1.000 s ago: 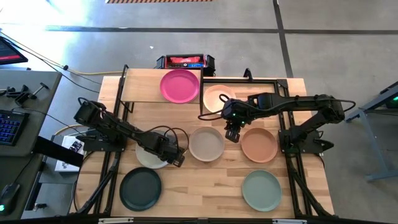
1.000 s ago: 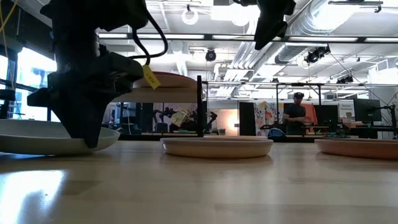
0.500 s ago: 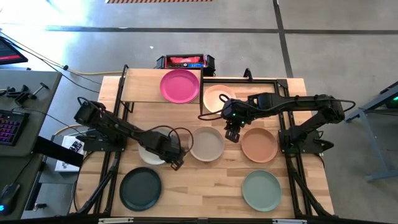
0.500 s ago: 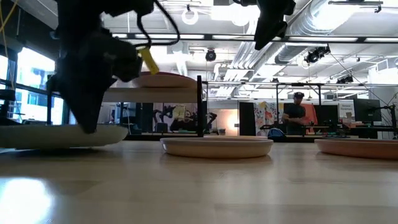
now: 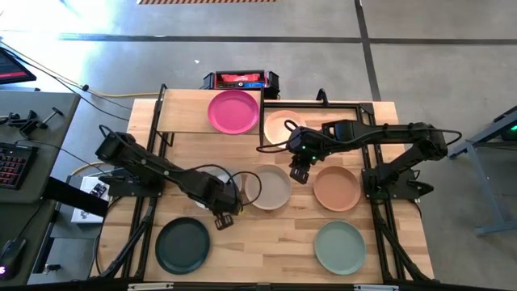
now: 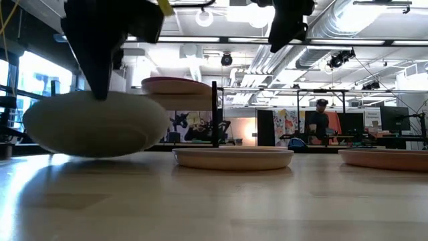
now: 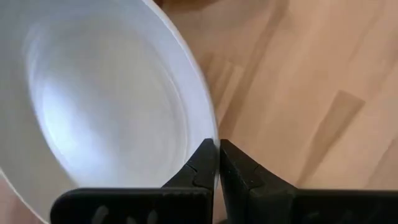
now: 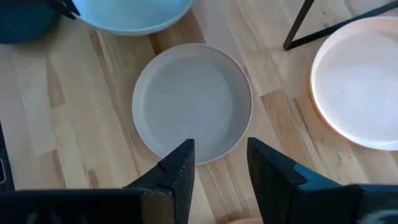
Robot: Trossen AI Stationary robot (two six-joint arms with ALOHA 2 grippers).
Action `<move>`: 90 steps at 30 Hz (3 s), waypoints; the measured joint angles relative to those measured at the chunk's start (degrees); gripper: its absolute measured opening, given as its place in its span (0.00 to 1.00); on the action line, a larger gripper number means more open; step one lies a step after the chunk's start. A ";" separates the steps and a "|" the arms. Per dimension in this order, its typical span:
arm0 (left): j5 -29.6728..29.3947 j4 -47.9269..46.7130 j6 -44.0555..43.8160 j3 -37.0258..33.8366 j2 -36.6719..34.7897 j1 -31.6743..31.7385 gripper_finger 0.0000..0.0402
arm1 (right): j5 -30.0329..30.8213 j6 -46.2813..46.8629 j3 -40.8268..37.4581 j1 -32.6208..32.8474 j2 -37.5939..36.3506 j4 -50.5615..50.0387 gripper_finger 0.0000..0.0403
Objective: Place and stack plates onto a shelf
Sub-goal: Stack the left white plate on top of the pink plate on the shelf
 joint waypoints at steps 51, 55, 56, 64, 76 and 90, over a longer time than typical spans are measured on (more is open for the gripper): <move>-9.58 -24.47 26.70 16.25 -0.11 -5.26 0.00 | -0.28 4.86 0.07 -7.16 1.18 13.32 0.48; -11.91 -24.47 32.42 16.29 -0.11 -5.26 0.00 | -2.37 8.38 0.07 -6.78 3.28 13.62 0.48; -12.43 -24.41 34.26 16.29 -0.11 -5.26 0.00 | -3.18 9.05 0.07 -6.60 3.84 13.73 0.48; -18.61 -24.26 47.75 16.29 -0.11 -5.26 0.00 | -3.89 15.80 0.07 -4.04 6.16 16.30 0.48; -25.64 -23.25 59.30 16.32 -0.11 -5.26 0.00 | -1.73 16.54 0.04 -1.44 7.48 18.18 0.48; -28.83 -21.55 65.78 16.32 -0.11 -4.76 0.00 | -1.72 18.17 0.04 -1.46 9.18 18.31 0.38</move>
